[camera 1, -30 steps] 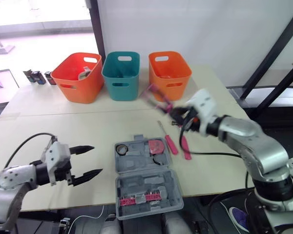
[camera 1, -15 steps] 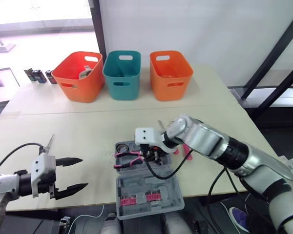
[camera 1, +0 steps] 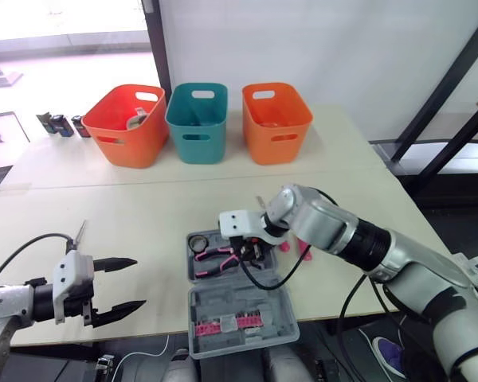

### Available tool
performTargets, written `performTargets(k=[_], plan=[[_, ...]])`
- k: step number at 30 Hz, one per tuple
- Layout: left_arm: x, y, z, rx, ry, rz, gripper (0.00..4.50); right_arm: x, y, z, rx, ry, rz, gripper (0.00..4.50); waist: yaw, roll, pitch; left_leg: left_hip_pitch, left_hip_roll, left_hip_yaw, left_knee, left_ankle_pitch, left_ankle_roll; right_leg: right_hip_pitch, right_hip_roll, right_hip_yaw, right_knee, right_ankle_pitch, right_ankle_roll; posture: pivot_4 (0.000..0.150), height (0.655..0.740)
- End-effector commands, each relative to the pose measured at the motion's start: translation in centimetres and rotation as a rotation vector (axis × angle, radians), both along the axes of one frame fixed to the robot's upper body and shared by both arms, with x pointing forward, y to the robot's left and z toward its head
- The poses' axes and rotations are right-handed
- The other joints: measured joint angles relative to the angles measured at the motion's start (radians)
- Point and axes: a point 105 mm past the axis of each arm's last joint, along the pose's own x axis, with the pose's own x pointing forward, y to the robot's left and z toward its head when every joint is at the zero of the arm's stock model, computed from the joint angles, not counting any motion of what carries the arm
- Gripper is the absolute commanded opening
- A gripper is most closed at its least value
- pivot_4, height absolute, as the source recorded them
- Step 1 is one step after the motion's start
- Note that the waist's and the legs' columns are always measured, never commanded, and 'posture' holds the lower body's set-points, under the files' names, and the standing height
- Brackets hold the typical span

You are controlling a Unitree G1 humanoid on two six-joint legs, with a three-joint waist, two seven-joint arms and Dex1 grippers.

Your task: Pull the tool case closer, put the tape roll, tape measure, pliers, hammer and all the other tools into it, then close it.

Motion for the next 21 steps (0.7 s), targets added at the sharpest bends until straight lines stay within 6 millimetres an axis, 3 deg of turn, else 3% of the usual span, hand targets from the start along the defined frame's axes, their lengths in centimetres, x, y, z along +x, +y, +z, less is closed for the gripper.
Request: performTargets(k=[1, 14, 21], plan=[[0.1, -0.3, 0.8, 0.001, -0.036, -0.011, 4.50, -0.4, 0.8, 0.8, 0.020, -0.020, 0.042, 0.96, 0.000, 0.000, 0.000, 0.000, 0.000, 0.000, 0.000, 0.000, 0.000, 0.000, 0.000, 0.000, 0.000, 0.000, 0.000, 0.150, 0.7400], [0.5, -0.6, 1.0, 0.004, -0.047, -0.016, 4.50, -0.4, 2.3, -0.7, 0.024, -0.009, 0.044, 0.96, -0.001, 0.000, 0.000, 0.000, 0.000, 0.000, 0.000, 0.000, 0.000, 0.000, 0.000, 0.000, 0.001, 0.000, 0.000, 0.150, 0.7400], [0.8, -0.7, 1.0, 0.011, -0.049, -0.016, 4.50, -0.4, 2.1, -2.3, 0.015, 0.018, 0.029, 0.96, -0.004, 0.000, 0.000, 0.005, 0.000, 0.000, 0.000, 0.000, 0.000, 0.004, 0.001, 0.000, 0.002, 0.000, 0.000, 0.150, 0.7400]])
